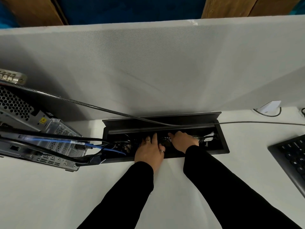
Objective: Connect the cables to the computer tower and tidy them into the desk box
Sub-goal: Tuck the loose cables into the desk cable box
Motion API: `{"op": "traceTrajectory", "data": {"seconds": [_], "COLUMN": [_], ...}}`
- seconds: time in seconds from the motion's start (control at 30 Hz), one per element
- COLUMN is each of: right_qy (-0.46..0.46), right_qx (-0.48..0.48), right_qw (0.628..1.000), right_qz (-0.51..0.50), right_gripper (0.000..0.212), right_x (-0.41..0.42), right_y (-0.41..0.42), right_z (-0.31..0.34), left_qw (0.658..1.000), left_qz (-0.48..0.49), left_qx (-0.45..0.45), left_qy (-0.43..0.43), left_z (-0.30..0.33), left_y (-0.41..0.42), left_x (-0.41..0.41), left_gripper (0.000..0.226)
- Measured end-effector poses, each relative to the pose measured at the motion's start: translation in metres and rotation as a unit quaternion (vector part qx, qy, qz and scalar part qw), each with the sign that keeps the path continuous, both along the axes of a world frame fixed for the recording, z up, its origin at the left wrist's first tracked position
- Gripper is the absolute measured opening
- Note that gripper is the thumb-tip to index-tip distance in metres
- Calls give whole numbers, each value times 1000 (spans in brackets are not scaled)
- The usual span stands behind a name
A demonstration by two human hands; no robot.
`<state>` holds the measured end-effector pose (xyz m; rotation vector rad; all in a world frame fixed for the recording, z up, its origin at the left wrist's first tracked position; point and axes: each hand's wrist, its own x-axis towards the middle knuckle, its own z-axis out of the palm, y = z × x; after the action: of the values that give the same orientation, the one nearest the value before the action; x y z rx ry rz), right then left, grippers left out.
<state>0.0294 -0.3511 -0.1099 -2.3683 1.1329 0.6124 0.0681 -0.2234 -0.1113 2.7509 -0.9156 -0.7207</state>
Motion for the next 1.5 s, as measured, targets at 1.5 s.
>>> {"op": "traceTrajectory", "data": {"seconds": [1.5], "right_qy": [-239], "right_qx": [-22], "right_qw": [945], "right_qz": [224], "right_gripper": [37], "right_x": [-62], "right_y": [8], "right_z": [3], "left_qw": [987], "left_qz": [-112], "left_qx": [-68], "left_qy": [91], "left_z": [14], "left_y": [21], "left_x": [-1], "left_gripper": [44]}}
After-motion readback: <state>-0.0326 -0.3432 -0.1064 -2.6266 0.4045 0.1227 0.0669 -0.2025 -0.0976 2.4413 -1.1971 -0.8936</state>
